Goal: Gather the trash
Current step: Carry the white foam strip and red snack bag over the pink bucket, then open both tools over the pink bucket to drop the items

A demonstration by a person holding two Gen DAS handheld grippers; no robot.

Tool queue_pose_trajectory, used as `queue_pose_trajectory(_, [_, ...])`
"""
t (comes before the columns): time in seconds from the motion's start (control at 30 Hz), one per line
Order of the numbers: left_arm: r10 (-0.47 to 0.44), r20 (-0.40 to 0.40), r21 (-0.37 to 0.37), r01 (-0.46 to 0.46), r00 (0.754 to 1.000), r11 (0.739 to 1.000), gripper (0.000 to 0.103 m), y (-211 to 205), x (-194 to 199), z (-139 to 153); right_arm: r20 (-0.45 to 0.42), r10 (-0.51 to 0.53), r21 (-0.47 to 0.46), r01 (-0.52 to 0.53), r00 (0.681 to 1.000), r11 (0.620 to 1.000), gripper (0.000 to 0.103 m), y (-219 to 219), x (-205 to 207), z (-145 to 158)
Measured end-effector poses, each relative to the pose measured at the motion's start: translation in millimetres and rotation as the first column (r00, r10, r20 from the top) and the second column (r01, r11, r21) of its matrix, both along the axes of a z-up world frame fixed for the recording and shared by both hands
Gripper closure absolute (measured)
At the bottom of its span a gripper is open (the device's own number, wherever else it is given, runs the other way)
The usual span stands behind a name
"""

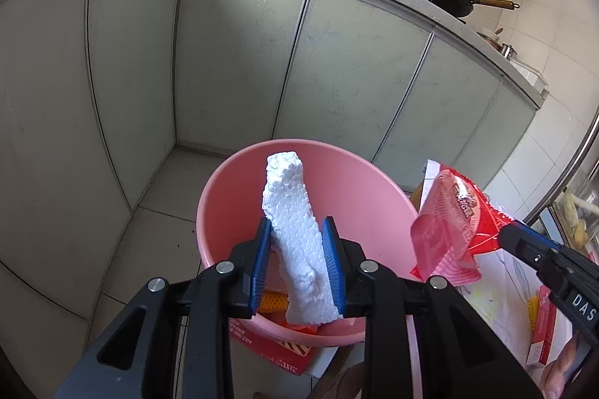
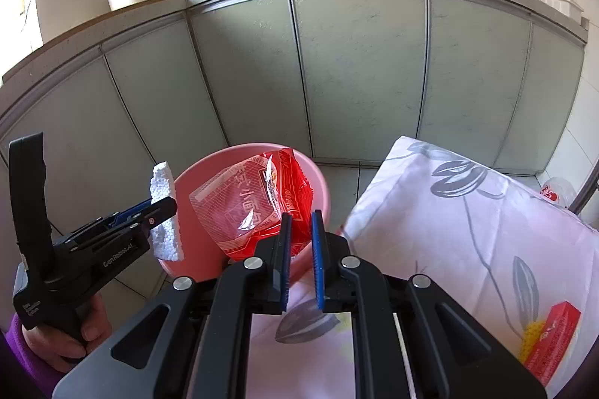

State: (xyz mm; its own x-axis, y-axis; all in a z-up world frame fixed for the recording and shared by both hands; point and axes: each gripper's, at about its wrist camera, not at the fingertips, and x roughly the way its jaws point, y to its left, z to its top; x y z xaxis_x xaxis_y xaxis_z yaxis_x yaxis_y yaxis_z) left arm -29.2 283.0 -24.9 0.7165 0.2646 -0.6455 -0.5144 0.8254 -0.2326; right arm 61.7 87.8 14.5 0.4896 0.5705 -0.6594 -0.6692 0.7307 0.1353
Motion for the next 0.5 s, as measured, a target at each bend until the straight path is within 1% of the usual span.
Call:
queue_pose_trajectory(0.3, [-0.010,-0.037,-0.024,0.010,0.999,1.000,0.076,5.6,13.2,-14.9,-0.004,0.023,-0.041,-0.024,1.000,0.999,0.092,24.3,2.3,-14.8])
queue_pose_trajectory(0.5, [-0.008,-0.052,-0.049,0.006,0.999,0.999,0.074,8.4,19.0,-21.1,-0.031,0.042,-0.059,-0.044,0.999,0.997,0.092,30.2,5.6,-27.0])
